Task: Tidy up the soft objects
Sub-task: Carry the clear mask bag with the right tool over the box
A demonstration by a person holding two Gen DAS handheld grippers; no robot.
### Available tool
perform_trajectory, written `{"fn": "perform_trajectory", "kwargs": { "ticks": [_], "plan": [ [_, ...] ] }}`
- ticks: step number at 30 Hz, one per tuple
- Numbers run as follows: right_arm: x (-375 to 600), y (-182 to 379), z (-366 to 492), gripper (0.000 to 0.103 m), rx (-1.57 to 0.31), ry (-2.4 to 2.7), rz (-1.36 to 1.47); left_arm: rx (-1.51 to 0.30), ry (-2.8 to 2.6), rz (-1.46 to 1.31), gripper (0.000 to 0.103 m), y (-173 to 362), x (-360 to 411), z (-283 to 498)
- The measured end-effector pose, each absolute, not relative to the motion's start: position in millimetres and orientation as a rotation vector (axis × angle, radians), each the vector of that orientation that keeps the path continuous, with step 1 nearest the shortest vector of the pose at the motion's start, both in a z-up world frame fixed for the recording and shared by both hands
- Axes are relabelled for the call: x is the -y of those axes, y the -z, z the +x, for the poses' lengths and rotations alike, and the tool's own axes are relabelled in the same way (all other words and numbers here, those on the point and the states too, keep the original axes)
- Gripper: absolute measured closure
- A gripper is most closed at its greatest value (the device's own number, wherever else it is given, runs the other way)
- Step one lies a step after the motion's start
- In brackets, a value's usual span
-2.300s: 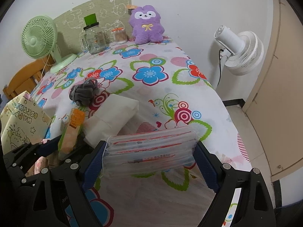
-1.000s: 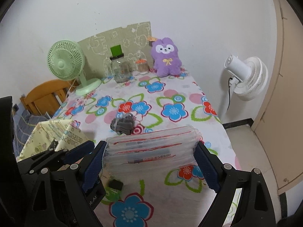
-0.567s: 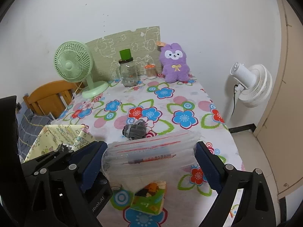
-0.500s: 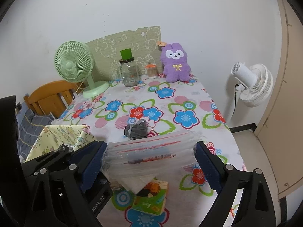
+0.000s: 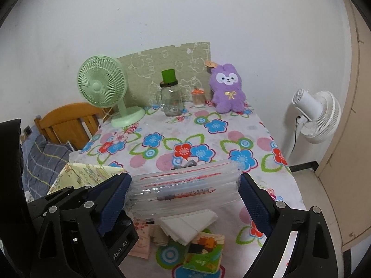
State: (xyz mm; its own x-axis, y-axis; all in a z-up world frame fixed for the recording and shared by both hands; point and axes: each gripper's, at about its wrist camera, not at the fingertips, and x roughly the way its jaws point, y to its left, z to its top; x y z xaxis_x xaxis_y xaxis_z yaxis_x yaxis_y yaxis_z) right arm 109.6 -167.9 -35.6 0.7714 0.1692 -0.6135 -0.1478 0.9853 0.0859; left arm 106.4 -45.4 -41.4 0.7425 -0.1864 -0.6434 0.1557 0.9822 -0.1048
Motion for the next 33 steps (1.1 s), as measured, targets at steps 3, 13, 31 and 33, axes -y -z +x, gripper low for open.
{"fn": "perform_trajectory", "kwargs": {
  "ticks": [3, 13, 31, 33],
  "plan": [
    [159.3, 31.7, 110.3, 0.009, -0.659, -0.175, 0.015, -0.705, 0.18, -0.046, 0.075, 38.3, 38.9, 106.1],
    [128.6, 31.7, 112.6, 0.009, -0.657, -0.214, -0.021, -0.718, 0.138, -0.055, 0.075, 38.7, 9.2, 102.3],
    [67.1, 44.9, 126.6, 0.009, -0.683, -0.309, -0.064, -0.773, 0.048, -0.054, 0.075, 53.5, -46.1, 102.5],
    [59.7, 47.2, 128.7, 0.009, -0.688, -0.319, -0.068, -0.781, 0.038, -0.058, 0.075, 56.5, -51.7, 102.2]
  ]
}}
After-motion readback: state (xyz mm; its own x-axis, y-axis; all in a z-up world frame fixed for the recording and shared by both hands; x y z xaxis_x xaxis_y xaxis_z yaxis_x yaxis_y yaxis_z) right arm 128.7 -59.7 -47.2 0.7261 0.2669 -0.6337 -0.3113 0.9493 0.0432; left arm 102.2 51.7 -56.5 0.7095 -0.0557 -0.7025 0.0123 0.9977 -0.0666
